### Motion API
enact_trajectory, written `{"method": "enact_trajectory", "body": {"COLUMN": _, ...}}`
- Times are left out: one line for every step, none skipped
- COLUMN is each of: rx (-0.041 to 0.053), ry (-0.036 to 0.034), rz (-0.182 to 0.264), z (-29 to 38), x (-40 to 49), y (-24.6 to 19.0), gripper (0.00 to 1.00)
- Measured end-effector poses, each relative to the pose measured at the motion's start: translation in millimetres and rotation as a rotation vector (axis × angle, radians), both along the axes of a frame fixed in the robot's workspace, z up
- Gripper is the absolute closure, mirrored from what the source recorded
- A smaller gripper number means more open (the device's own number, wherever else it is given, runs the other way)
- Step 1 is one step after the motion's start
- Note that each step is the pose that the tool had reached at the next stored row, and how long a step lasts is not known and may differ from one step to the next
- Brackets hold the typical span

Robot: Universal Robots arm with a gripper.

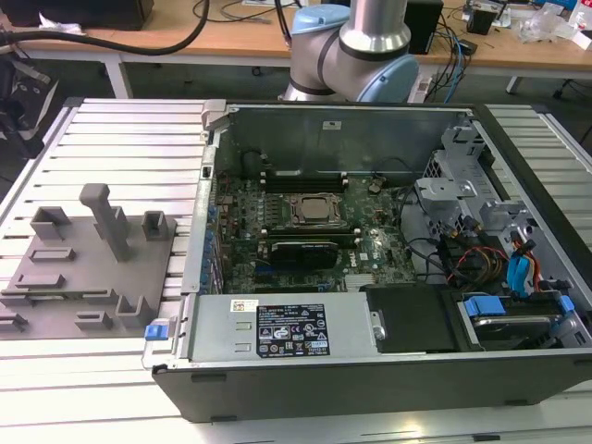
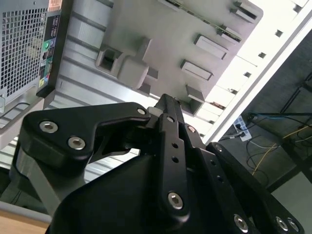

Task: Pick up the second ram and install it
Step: 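Reach for the second ram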

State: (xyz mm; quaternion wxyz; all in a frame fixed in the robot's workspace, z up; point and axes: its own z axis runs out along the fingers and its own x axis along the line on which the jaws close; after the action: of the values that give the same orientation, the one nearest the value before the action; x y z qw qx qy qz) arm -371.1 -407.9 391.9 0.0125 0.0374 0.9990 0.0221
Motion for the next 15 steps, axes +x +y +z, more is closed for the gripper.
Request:
{"method": "enact_trajectory", "body": {"rx": 0.0001, "ry": -0.0002, "rz": 0.0, "z": -0.2, "x": -0.6, "y": -1.9, "gripper": 0.89}}
{"method": "enact_trajectory", "body": {"rx": 0.0, "ry": -0.0001, "rz": 0.0, "z": -0.2, "x": -1.2, "y": -3.3, "gripper": 0.89}}
{"method": "enact_trajectory", "body": {"rx": 0.0001, "ry": -0.0001, "rz": 0.0, "z": -0.3, "x": -2.0, "y": -5.1, "gripper": 0.89}}
{"method": "enact_trajectory", "body": {"rx": 0.0, "ry": 0.0, "rz": 0.0, "z": -0.4, "x": -2.9, "y": -7.1, "gripper": 0.89}}
{"method": "enact_trajectory", "body": {"rx": 0.0, "ry": -0.0001, "rz": 0.0, "z": -0.5, "x": -3.7, "y": -9.0, "gripper": 0.89}}
{"method": "enact_trajectory", "body": {"rx": 0.0, "ry": -0.0001, "rz": 0.0, "z": -0.6, "x": -4.6, "y": -10.9, "gripper": 0.89}}
{"method": "enact_trajectory", "body": {"rx": 0.0001, "ry": -0.0001, "rz": 0.0, "z": -0.7, "x": -5.7, "y": -13.9, "gripper": 0.89}}
{"method": "enact_trajectory", "body": {"rx": 0.0, "ry": -0.0001, "rz": 0.0, "z": -0.9, "x": -6.9, "y": -17.9, "gripper": 0.89}}
{"method": "enact_trajectory", "body": {"rx": 0.0001, "ry": -0.0001, "rz": 0.0, "z": -1.0, "x": -8.0, "y": -22.4, "gripper": 0.89}}
{"method": "enact_trajectory", "body": {"rx": 0.0, "ry": -0.0001, "rz": 0.0, "z": -1.2, "x": -9.2, "y": -26.9, "gripper": 0.89}}
{"method": "enact_trajectory", "body": {"rx": 0.0, "ry": -0.0001, "rz": 0.0, "z": -1.3, "x": -9.8, "y": -30.1, "gripper": 0.89}}
{"method": "enact_trajectory", "body": {"rx": 0.0001, "ry": -0.0001, "rz": 0.0, "z": -1.5, "x": -10.7, "y": -34.3, "gripper": 0.89}}
{"method": "enact_trajectory", "body": {"rx": 0.0, "ry": 0.0, "rz": 0.0, "z": -1.5, "x": -11.1, "y": -36.3, "gripper": 0.89}}
{"method": "enact_trajectory", "body": {"rx": 0.0, "ry": -0.0001, "rz": 0.0, "z": -1.6, "x": -11.4, "y": -38.5, "gripper": 0.89}}
{"method": "enact_trajectory", "body": {"rx": 0.0, "ry": -0.0001, "rz": 0.0, "z": -1.6, "x": -11.8, "y": -41.3, "gripper": 0.89}}
